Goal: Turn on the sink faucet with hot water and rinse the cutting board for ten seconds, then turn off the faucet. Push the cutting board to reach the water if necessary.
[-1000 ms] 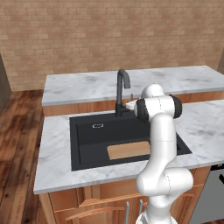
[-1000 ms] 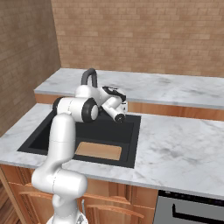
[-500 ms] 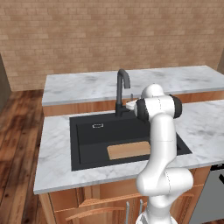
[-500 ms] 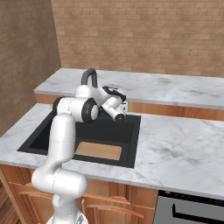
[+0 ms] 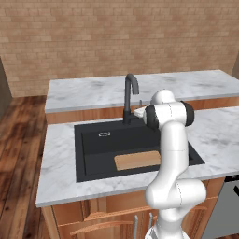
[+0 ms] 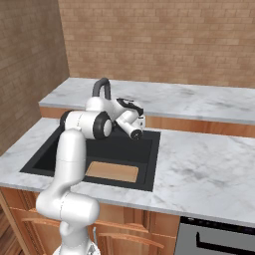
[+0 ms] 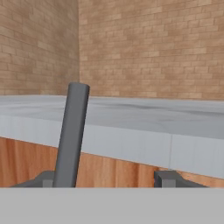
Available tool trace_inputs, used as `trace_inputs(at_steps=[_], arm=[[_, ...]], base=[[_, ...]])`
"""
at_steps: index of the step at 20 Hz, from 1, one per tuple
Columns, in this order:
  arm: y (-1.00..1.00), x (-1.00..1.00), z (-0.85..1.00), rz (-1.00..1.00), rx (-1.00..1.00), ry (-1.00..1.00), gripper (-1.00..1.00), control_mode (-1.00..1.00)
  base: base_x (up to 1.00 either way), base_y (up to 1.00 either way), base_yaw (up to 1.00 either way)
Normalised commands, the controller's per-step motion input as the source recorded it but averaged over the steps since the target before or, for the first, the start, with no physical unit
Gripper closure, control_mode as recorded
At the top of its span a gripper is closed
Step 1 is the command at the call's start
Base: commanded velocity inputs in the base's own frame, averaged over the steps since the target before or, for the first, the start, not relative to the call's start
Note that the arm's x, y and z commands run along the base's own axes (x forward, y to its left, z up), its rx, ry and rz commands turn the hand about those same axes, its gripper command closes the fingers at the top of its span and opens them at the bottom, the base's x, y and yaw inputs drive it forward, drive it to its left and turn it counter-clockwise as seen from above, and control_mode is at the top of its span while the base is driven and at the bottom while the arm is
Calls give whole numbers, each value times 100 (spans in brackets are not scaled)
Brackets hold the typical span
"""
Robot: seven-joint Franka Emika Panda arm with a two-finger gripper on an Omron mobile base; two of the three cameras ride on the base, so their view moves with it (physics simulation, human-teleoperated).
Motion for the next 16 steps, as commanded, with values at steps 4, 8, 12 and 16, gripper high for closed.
trace_inputs(at_steps=[4,8,12,16], arm=[[0,0,0,0,0,0,100,-100],[0,0,0,0,0,0,100,-100],[0,0,0,0,0,0,100,-100],[0,0,0,0,0,0,100,-100]], base=[[0,0,0],[0,0,0],[0,0,0],[0,0,0]])
